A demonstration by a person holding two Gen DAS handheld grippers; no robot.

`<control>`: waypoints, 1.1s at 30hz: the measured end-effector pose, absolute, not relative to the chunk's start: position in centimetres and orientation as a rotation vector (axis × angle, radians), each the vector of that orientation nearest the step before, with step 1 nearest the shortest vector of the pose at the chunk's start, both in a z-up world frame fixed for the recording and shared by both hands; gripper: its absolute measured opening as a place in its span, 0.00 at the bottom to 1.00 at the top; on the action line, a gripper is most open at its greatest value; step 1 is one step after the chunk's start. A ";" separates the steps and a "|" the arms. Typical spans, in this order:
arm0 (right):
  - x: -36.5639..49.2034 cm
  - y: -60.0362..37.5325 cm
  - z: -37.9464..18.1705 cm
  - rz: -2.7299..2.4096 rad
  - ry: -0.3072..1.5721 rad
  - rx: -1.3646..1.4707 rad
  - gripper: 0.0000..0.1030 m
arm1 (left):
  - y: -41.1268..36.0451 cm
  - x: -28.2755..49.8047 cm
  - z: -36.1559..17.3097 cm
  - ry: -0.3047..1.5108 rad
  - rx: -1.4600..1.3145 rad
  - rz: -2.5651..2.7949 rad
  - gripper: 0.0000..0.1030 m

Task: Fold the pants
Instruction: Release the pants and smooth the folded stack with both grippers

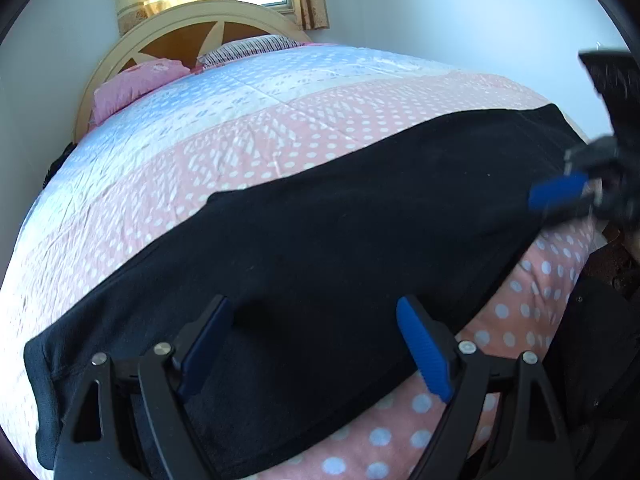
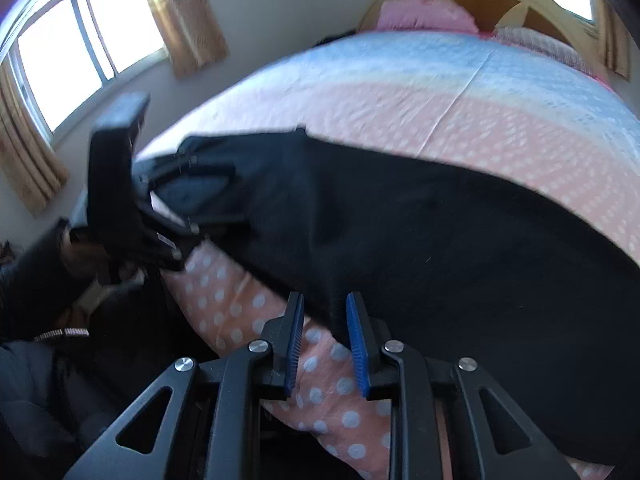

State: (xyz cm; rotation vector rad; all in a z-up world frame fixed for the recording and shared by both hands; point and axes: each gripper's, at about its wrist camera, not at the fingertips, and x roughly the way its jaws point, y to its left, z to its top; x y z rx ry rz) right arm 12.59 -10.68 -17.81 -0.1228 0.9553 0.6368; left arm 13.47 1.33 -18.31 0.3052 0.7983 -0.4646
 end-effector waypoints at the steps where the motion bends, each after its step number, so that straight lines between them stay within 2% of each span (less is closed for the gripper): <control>1: 12.4 -10.3 -18.1 0.604 0.930 -0.163 0.23 | 1.9 13.2 -18.2 0.799 0.294 -0.464 0.84; 6: 12.2 -9.2 -16.2 0.701 0.876 -0.114 0.25 | 6.0 13.6 -16.8 0.763 0.220 -0.363 0.84; 12: 13.3 -4.7 -18.3 0.684 0.919 -0.277 0.25 | 9.4 14.3 -16.7 0.756 0.148 -0.281 0.85; 16: 13.6 -4.5 -18.5 0.660 0.916 -0.270 0.25 | 9.6 14.2 -17.0 0.740 0.178 -0.248 0.93; 19: 13.4 -4.5 -18.3 0.682 0.945 -0.248 0.07 | 10.3 15.0 -17.4 0.753 0.182 -0.236 0.93; 21: 13.1 -4.0 -18.3 0.699 0.959 -0.267 0.06 | 10.4 15.2 -17.6 0.758 0.190 -0.220 0.93; 27: 13.3 -3.5 -18.1 0.708 0.965 -0.311 0.06 | 10.9 15.1 -18.1 0.783 0.201 -0.196 0.93; 31: 14.4 -4.2 -16.7 0.703 0.958 -0.266 0.16 | 11.6 15.2 -18.3 0.793 0.217 -0.181 0.93; 33: 15.2 -4.7 -15.6 0.711 0.944 -0.223 0.16 | 12.2 15.3 -18.4 0.800 0.196 -0.172 0.93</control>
